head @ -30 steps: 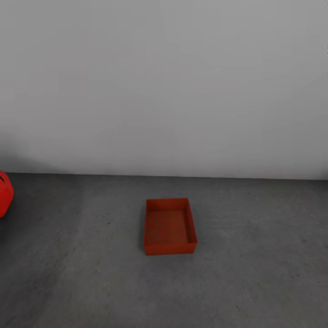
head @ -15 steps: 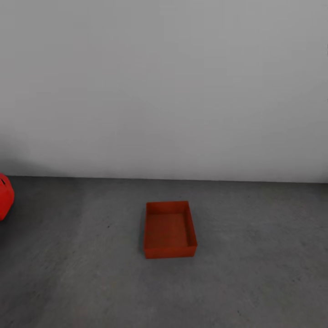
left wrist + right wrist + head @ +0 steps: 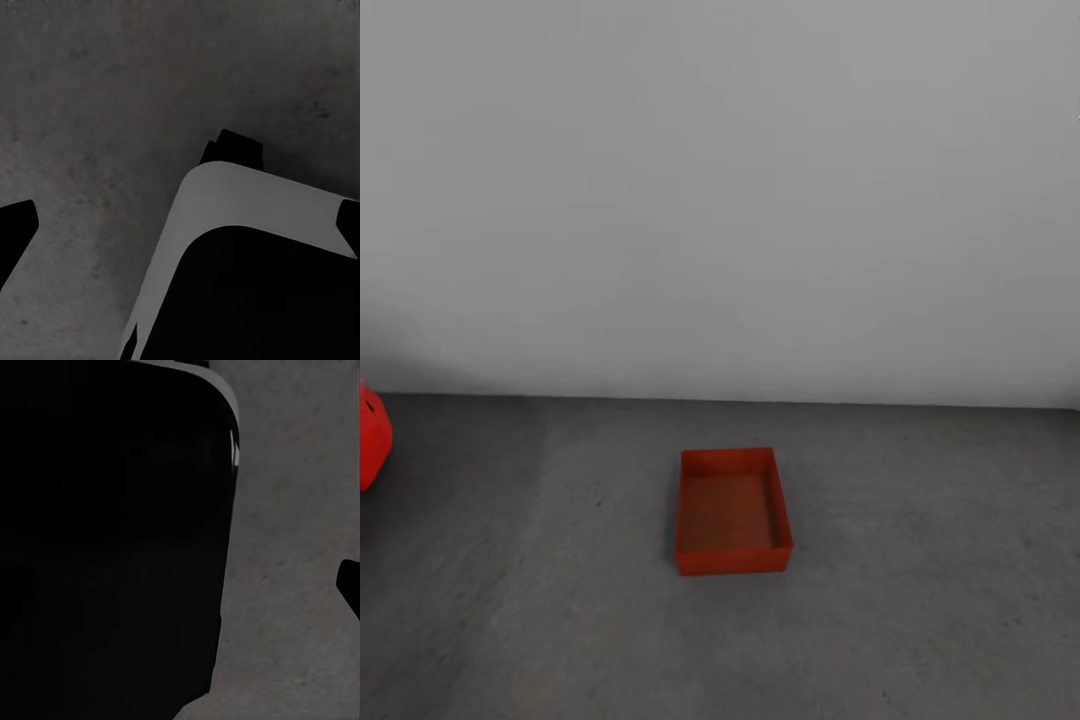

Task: Move the two storage containers from the living room to the garage. In the garage, place one container on the floor and stack the other container on top of it (either order is fine).

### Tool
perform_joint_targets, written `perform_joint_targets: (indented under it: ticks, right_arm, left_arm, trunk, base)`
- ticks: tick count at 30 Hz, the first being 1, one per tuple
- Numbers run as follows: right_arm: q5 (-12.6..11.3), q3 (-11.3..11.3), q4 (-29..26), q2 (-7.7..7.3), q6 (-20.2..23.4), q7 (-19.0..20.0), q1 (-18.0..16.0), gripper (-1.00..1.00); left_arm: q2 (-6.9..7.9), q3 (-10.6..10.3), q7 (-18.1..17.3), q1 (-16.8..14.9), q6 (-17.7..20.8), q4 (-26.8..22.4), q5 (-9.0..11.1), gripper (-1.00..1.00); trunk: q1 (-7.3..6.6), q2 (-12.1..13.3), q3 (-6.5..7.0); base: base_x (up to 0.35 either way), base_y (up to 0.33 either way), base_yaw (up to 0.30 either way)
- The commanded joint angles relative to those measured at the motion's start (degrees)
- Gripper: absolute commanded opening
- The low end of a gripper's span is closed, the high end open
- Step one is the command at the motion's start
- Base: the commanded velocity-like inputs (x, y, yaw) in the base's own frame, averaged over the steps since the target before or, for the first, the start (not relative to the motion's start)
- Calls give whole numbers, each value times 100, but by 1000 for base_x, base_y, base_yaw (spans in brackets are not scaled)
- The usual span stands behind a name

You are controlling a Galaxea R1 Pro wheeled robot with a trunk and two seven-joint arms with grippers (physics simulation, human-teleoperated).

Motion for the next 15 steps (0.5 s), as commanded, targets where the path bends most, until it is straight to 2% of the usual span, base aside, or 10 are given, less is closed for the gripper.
perform_joint_targets:
  ticks: [1, 15]
  right_arm:
    - [-29, 48, 18, 2, -32, -12, -7, 100]
    - [-71, 14, 18, -21, 29, -10, -7, 100]
  left_arm:
    - [-1, -3, 9, -3, -16, 3, 23, 100]
    - [-1, -4, 9, -3, -16, 3, 22, 100]
  trunk:
    - [0, -2, 6]
    - [0, -2, 135]
  base:
    - [0, 0, 0]
    - [0, 0, 0]
